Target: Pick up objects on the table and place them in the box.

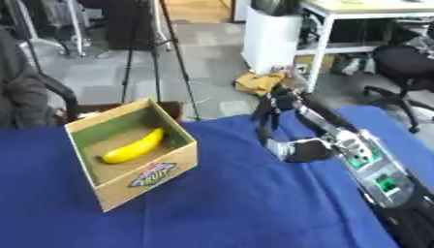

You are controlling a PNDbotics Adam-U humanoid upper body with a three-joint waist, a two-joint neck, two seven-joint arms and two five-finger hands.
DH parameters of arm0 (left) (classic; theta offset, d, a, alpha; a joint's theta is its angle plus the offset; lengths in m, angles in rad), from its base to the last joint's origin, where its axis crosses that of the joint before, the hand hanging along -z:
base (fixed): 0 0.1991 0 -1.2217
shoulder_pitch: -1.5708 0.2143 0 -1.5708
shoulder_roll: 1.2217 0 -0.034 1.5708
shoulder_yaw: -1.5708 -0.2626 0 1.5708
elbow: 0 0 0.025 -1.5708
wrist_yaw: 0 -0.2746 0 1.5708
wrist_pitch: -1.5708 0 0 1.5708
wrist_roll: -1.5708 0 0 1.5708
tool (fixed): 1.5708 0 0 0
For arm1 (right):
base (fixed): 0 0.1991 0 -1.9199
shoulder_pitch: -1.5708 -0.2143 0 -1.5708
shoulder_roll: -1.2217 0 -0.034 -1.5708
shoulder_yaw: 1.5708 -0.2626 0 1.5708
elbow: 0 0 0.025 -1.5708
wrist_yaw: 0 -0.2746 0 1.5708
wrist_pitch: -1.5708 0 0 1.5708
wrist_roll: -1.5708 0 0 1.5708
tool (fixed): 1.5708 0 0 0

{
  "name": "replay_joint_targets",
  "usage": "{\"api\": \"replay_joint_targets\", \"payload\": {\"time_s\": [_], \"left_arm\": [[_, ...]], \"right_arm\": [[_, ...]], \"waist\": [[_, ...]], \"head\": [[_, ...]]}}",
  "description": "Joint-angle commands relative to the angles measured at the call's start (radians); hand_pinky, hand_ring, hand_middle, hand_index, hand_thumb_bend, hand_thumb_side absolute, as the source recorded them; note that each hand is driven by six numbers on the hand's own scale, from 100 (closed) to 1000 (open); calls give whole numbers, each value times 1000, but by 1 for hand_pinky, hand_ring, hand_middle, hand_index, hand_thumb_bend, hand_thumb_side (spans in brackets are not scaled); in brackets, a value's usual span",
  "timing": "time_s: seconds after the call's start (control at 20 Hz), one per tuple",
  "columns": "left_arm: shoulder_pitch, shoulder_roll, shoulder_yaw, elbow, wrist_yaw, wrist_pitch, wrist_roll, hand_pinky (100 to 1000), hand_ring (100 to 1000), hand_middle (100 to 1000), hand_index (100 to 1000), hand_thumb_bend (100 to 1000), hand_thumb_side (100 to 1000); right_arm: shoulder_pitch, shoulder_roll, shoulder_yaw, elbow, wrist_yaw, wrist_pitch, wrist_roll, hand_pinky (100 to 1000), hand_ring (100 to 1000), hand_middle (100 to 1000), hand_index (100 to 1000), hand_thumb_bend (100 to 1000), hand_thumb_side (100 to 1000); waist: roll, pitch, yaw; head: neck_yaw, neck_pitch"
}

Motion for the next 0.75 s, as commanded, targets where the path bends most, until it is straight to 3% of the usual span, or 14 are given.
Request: {"api": "replay_joint_targets", "payload": {"time_s": [0.05,0.4,0.75], "left_arm": [[4,20,15,-2,-8,-2,9,543,638,512,698,273,1000],[17,23,24,8,-16,-6,18,543,638,511,694,272,1000],[31,21,27,25,-30,-13,16,542,637,507,679,266,1000]], "right_arm": [[47,-45,-50,-114,-128,42,28,384,534,580,683,100,496],[270,-8,-152,-238,-272,125,-1,348,509,563,677,100,524],[401,152,-231,-264,-311,239,-24,342,504,555,660,100,546]], "waist": [[3,-21,-16],[16,-39,-102],[29,-47,-153]], "head": [[29,5],[81,12],[98,9]]}}
